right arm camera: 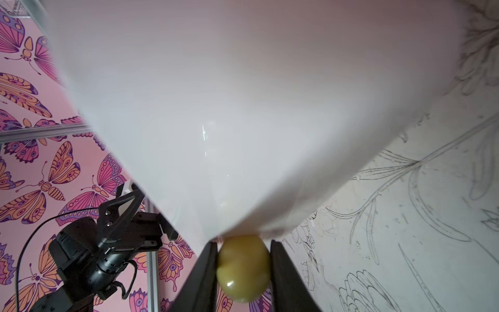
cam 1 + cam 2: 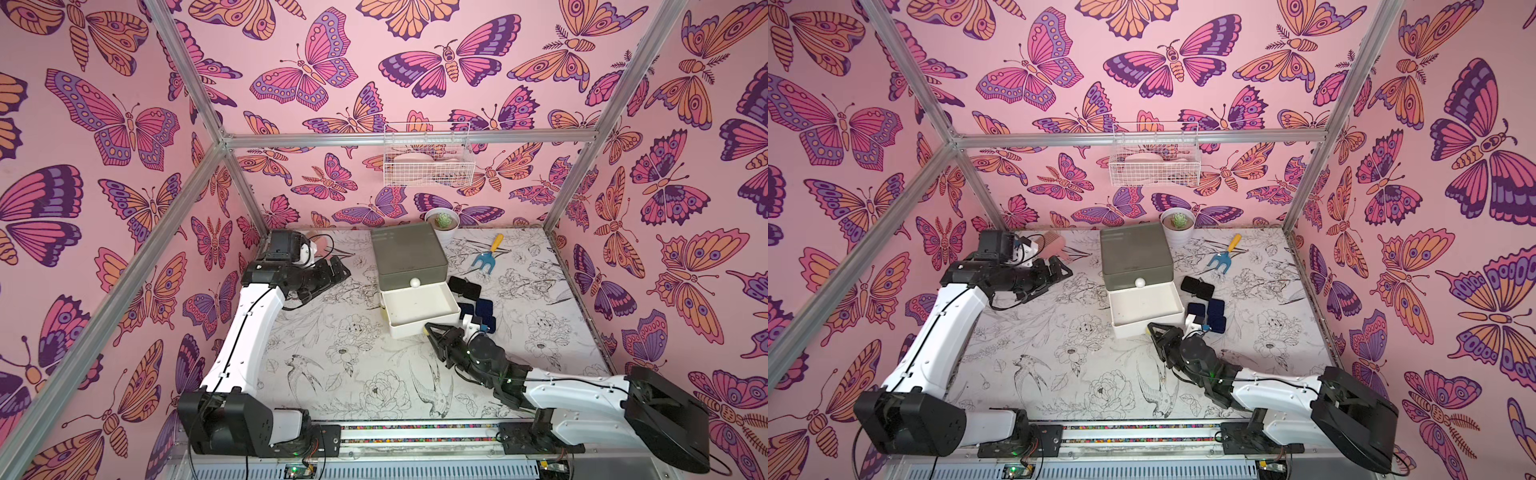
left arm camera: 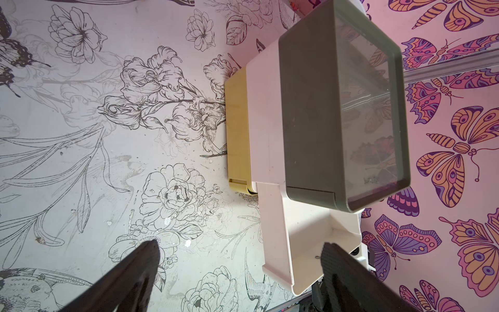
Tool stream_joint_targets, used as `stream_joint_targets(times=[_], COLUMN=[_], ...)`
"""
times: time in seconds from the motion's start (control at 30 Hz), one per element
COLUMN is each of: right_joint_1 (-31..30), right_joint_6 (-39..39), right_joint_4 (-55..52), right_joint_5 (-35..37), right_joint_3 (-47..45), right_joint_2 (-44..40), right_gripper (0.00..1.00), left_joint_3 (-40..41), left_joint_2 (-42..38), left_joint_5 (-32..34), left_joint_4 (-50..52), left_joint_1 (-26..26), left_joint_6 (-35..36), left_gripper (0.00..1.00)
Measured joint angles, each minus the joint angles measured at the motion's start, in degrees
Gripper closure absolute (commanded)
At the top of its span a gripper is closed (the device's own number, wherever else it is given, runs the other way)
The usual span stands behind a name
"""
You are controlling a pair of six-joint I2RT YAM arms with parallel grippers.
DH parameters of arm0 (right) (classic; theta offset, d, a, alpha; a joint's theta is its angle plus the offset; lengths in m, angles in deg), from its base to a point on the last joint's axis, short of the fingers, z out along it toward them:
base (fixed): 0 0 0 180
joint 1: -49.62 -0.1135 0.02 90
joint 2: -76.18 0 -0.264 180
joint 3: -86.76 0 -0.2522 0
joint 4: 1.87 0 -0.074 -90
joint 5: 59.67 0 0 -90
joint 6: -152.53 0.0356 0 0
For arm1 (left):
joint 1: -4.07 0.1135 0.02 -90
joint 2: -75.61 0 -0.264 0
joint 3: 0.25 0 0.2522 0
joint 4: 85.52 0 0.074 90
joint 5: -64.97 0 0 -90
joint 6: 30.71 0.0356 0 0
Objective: Place the brooch boxes into the drawer by color
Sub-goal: Open the drawer in the storage box.
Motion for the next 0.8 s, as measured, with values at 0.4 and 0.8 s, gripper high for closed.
stream_joint_targets(times=[0.4,0.8], right_joint_1=[-1.2,-1.2], right_joint_6=[5.7,0.8], right_joint_4=[4.7,-14.5], right_joint_5=[0.3,1.9], right_joint_3=[-0.8,4.2], right_joint_2=[8.8,-11.0], right_gripper=[0.38,0.01], left_joint_3=[0.9,0.9], left_joint_2=[-0.4,-0.4], left_joint_5=[0.6,0.6], left_joint_4=[0.0,0.0], left_joint_1=[0.0,0.0], left_joint_6=[0.2,0.2], left_gripper=[0.0,0.0])
